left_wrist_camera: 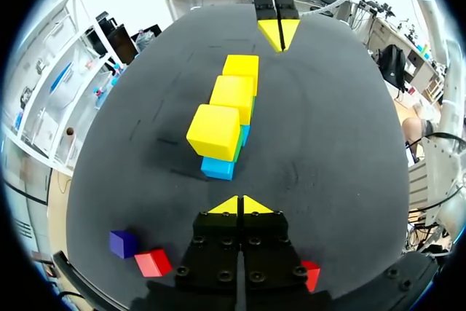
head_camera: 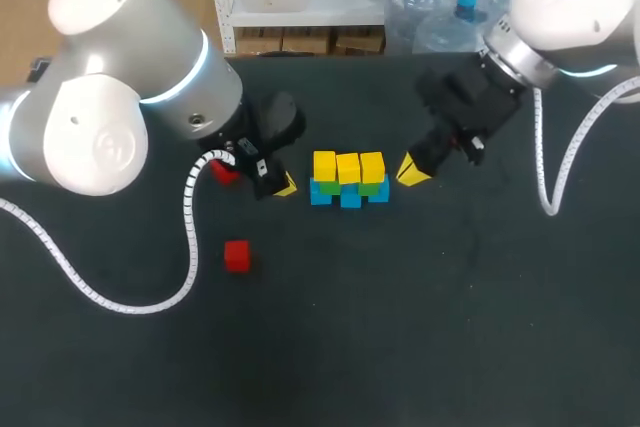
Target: Place the blue cubes, place green cubes on the blue cubes, place the yellow cubes on the green cubes, then place the red cubes on the yellow cubes, and place purple cube on the red cubes.
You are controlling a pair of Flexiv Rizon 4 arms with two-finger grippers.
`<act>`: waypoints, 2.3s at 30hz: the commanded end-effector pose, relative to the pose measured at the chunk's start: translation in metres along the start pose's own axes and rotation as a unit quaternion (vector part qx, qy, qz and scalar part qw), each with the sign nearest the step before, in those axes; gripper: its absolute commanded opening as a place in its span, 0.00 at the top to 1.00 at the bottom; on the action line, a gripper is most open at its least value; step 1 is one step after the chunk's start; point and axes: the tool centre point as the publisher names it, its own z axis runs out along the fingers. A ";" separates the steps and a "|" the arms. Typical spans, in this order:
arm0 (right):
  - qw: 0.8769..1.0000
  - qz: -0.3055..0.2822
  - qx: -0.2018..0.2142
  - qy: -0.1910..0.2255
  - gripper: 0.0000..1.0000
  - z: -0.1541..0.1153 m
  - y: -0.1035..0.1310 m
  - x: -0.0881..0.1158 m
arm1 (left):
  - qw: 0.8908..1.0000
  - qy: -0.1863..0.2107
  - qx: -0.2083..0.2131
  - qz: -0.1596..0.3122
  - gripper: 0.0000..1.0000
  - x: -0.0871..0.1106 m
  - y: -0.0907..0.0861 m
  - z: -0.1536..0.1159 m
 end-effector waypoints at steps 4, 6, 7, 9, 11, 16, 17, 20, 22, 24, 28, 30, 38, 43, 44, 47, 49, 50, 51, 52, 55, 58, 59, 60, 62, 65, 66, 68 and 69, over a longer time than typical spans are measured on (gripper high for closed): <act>1.000 0.000 -0.008 0.001 1.00 0.006 -0.008 -0.001 | 1.000 -0.001 -0.002 0.000 1.00 0.001 -0.001 -0.001; 1.000 -0.001 -0.010 0.002 1.00 0.007 -0.008 -0.001 | 1.000 -0.001 -0.002 0.000 1.00 0.001 -0.001 -0.001; 1.000 -0.001 -0.010 0.002 1.00 0.008 -0.008 -0.001 | 1.000 -0.001 -0.002 0.000 1.00 0.001 -0.001 -0.001; 1.000 -0.002 -0.011 0.001 1.00 0.007 -0.008 -0.002 | 1.000 -0.001 -0.003 0.000 1.00 0.001 -0.001 -0.001; 1.000 -0.003 -0.010 0.000 1.00 0.007 -0.008 -0.002 | 1.000 -0.001 -0.003 0.000 1.00 0.001 -0.001 -0.001; 1.000 -0.004 -0.012 0.000 1.00 0.008 -0.007 -0.003 | 1.000 -0.001 -0.002 0.000 1.00 0.001 -0.001 -0.001; 1.000 -0.004 -0.012 0.000 1.00 0.008 -0.007 -0.003 | 1.000 -0.001 -0.002 -0.001 1.00 0.002 -0.001 -0.001; 1.000 -0.005 -0.013 0.000 1.00 0.009 -0.007 -0.003 | 1.000 -0.002 -0.002 -0.001 1.00 0.002 -0.001 -0.001; 1.000 -0.005 -0.014 0.000 1.00 0.009 -0.007 -0.004 | 1.000 -0.002 -0.002 -0.001 1.00 0.002 -0.001 -0.001; 1.000 -0.007 -0.014 0.000 1.00 0.009 -0.007 -0.005 | 1.000 -0.002 -0.003 -0.001 1.00 0.003 0.000 -0.001; 1.000 -0.009 -0.015 0.000 1.00 0.009 -0.008 -0.007 | 1.000 -0.001 -0.003 0.000 1.00 0.003 0.000 -0.001; 1.000 -0.009 -0.015 0.000 1.00 0.009 -0.008 -0.007 | 1.000 -0.001 -0.003 -0.001 1.00 0.003 0.000 -0.002; 1.000 -0.007 -0.014 0.001 1.00 0.008 -0.009 -0.006 | 1.000 -0.001 -0.003 -0.001 1.00 0.004 0.000 -0.002; 1.000 -0.001 -0.006 0.006 1.00 0.003 -0.012 -0.001 | 1.000 -0.001 -0.002 0.000 1.00 0.004 0.001 -0.002; 1.000 0.000 -0.005 0.007 1.00 0.003 -0.014 0.000 | 1.000 -0.002 -0.002 0.000 1.00 0.004 0.001 -0.002; 1.000 0.000 -0.003 0.009 1.00 0.002 -0.018 0.000 | 1.000 -0.002 -0.002 -0.001 1.00 0.004 0.001 -0.002; 1.000 0.000 -0.002 0.012 1.00 0.004 -0.020 0.000 | 1.000 -0.002 -0.002 -0.002 1.00 0.005 0.000 -0.001; 1.000 0.000 -0.003 0.013 1.00 0.005 -0.022 0.001 | 1.000 -0.001 -0.001 -0.002 1.00 0.005 0.000 -0.001; 1.000 0.001 -0.003 0.015 1.00 0.006 -0.024 0.002 | 1.000 -0.001 -0.001 -0.003 1.00 0.005 0.000 -0.001; 1.000 0.001 -0.004 0.016 1.00 0.007 -0.026 0.003 | 1.000 -0.001 -0.001 -0.003 1.00 0.005 0.000 -0.001; 1.000 0.002 -0.006 0.019 1.00 0.009 -0.031 0.004 | 1.000 0.000 0.000 -0.004 1.00 0.005 0.001 -0.002; 1.000 0.001 -0.006 0.020 1.00 0.009 -0.035 0.003 | 1.000 0.001 0.001 -0.004 1.00 0.005 0.002 -0.002; 1.000 0.000 -0.006 0.020 1.00 0.009 -0.036 0.003 | 1.000 0.001 0.001 -0.004 1.00 0.005 0.002 -0.001; 1.000 0.000 -0.006 0.020 1.00 0.009 -0.037 0.003 | 1.000 0.001 0.001 -0.004 1.00 0.004 0.003 -0.001; 1.000 0.000 -0.005 0.020 1.00 0.009 -0.039 0.003 | 1.000 0.001 0.002 -0.003 1.00 0.004 0.003 -0.001; 1.000 -0.001 -0.005 0.019 1.00 0.008 -0.041 0.003 | 1.000 0.001 0.003 -0.002 1.00 0.003 0.004 0.000; 1.000 -0.001 -0.005 0.019 1.00 0.009 -0.041 0.002 | 1.000 0.001 0.003 -0.002 1.00 0.003 0.004 0.000; 1.000 -0.004 -0.006 0.018 1.00 0.009 -0.042 0.001 | 1.000 0.001 0.004 -0.003 1.00 0.003 0.005 0.000; 1.000 -0.004 -0.006 0.018 1.00 0.010 -0.042 0.000 | 1.000 0.001 0.004 -0.003 1.00 0.003 0.005 0.000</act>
